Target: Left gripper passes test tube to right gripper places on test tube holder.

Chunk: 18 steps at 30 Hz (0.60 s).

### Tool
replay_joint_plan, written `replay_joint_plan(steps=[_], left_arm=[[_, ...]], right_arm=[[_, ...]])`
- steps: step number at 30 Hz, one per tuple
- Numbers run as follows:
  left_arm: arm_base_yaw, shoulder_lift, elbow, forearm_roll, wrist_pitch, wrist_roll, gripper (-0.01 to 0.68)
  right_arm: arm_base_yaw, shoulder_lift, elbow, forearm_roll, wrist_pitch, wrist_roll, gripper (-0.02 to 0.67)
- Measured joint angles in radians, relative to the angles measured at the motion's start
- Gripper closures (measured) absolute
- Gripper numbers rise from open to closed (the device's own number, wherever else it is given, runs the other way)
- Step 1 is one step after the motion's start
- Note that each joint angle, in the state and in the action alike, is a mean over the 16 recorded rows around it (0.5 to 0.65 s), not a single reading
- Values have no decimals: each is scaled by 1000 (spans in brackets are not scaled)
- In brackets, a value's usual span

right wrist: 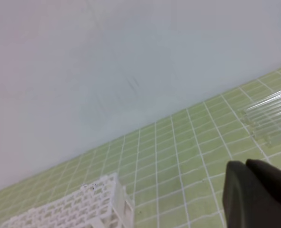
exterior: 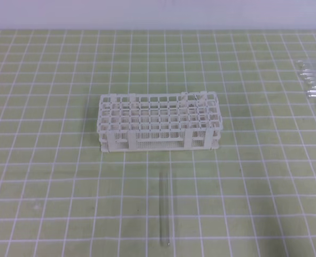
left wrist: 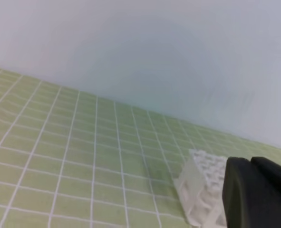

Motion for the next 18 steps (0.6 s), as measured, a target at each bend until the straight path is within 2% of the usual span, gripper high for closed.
replay_joint_plan(steps=[9, 18], left_arm=[[0, 6, -44, -44, 45, 57, 676], [0, 190, -242, -58, 162, 63, 676]], right_arm=[[0, 10, -34, 24, 22, -20, 670], [0, 175, -232, -54, 145, -22, 670]])
